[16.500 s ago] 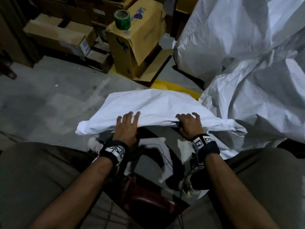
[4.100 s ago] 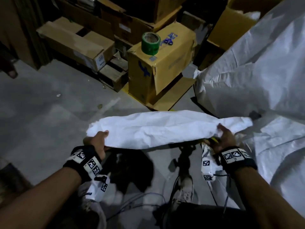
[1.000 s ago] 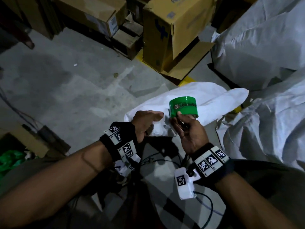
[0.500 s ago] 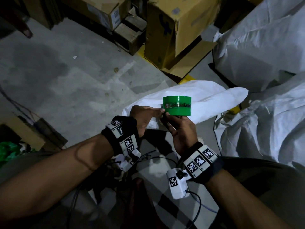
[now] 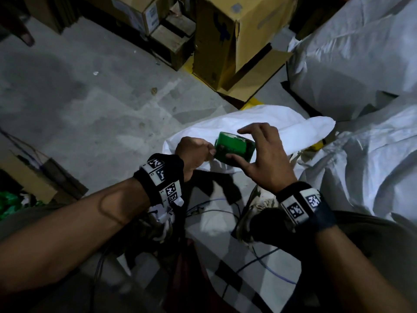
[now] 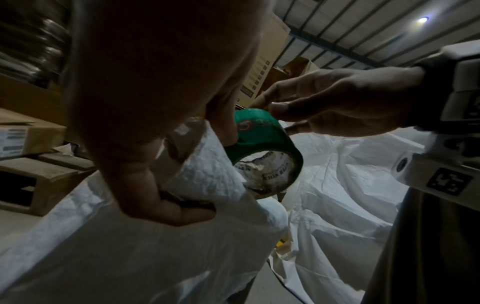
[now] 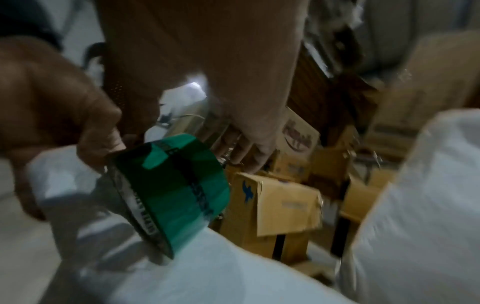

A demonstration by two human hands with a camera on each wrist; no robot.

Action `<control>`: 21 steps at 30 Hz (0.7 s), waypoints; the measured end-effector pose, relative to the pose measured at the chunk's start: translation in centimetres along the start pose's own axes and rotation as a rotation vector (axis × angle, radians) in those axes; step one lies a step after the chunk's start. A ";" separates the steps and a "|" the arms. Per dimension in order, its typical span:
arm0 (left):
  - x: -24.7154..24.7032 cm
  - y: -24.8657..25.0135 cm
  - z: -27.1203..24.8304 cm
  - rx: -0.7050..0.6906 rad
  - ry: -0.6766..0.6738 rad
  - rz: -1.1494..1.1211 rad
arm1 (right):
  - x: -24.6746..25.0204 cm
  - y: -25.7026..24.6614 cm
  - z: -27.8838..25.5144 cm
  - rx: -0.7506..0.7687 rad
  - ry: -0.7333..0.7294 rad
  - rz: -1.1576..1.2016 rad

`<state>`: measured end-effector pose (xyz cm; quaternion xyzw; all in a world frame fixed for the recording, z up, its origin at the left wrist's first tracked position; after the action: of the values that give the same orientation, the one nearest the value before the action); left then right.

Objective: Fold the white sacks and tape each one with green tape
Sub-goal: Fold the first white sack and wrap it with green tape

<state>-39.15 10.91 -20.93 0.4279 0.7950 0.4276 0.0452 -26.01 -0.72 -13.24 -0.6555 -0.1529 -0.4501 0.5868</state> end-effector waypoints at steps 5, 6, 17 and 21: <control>-0.1 -0.2 0.1 -0.040 0.010 0.002 | -2.7 2.3 -0.4 -0.145 -0.143 0.143; -0.1 -0.4 0.2 -0.035 0.012 -0.007 | -3.0 2.1 -0.5 -0.138 -0.150 0.137; -1.3 0.0 -0.8 -0.166 -0.038 -0.100 | -2.2 2.2 0.9 -0.385 -0.051 -0.079; -1.5 -0.1 -1.0 -0.235 -0.040 -0.063 | -2.5 3.5 0.9 -0.488 -0.193 -0.069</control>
<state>-38.71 9.19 -20.86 0.4031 0.7512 0.5077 0.1242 -24.48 -0.03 -17.23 -0.8120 -0.1174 -0.4288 0.3783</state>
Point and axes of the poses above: each hand's wrist, its own z-axis towards the middle knuckle, its own x-axis out of the back of the hand, y = z × x, the point moved 7 cm from there along z, towards the middle knuckle, and after that the axes turned 10 degrees about z, right-handed, at the moved point
